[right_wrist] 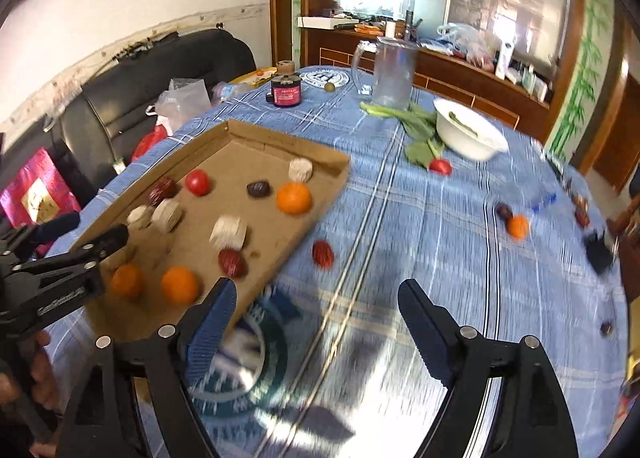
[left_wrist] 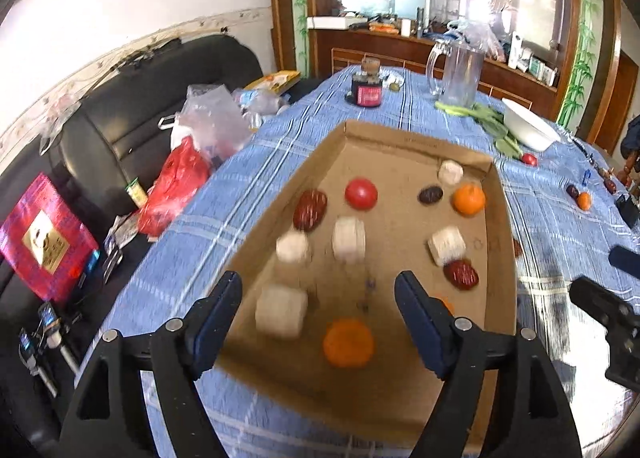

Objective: Organize fruits

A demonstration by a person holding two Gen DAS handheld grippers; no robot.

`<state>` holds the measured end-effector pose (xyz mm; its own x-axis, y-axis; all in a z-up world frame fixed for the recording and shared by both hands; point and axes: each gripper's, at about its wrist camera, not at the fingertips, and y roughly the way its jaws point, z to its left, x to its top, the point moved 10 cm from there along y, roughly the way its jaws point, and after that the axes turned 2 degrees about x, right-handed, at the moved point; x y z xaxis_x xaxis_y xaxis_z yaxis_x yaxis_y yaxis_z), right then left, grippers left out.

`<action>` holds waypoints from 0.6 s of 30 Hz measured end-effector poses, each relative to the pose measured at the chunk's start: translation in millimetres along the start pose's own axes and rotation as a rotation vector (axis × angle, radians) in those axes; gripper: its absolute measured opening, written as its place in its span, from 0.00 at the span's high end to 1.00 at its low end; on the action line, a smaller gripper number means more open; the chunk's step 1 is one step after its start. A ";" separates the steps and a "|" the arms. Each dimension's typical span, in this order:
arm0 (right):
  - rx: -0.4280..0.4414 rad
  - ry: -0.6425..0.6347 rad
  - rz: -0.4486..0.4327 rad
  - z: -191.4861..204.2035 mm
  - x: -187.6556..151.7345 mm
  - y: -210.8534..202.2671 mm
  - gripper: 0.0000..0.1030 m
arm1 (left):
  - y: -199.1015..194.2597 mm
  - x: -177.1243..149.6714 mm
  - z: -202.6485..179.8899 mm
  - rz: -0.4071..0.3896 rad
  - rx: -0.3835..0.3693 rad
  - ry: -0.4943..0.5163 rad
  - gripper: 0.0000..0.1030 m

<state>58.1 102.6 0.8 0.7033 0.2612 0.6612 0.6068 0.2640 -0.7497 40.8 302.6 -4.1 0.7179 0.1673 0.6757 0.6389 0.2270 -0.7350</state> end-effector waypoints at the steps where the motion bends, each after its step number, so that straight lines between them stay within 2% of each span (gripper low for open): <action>1: 0.006 0.008 0.006 -1.3 -9.1 -3.4 0.16 | -2.8 -6.1 -1.3 0.010 0.002 -0.011 0.24; 8: 0.041 0.026 0.070 -22.5 -70.5 -16.8 0.16 | -25.1 -39.8 -23.0 0.065 -0.001 -0.036 0.24; 12: 0.034 0.028 0.054 -33.4 -81.8 -28.1 0.16 | -47.0 -50.7 -43.6 0.040 0.004 0.001 0.24; 18: 0.031 0.005 0.004 -28.6 -81.0 -44.6 0.13 | -74.2 -61.0 -50.9 0.017 0.027 -0.015 0.23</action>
<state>-15.3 43.1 -20.1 0.7073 0.2580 0.6582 0.5923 0.2919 -0.7510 -36.4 226.7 6.4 0.7243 0.1860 0.6640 0.6187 0.2499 -0.7449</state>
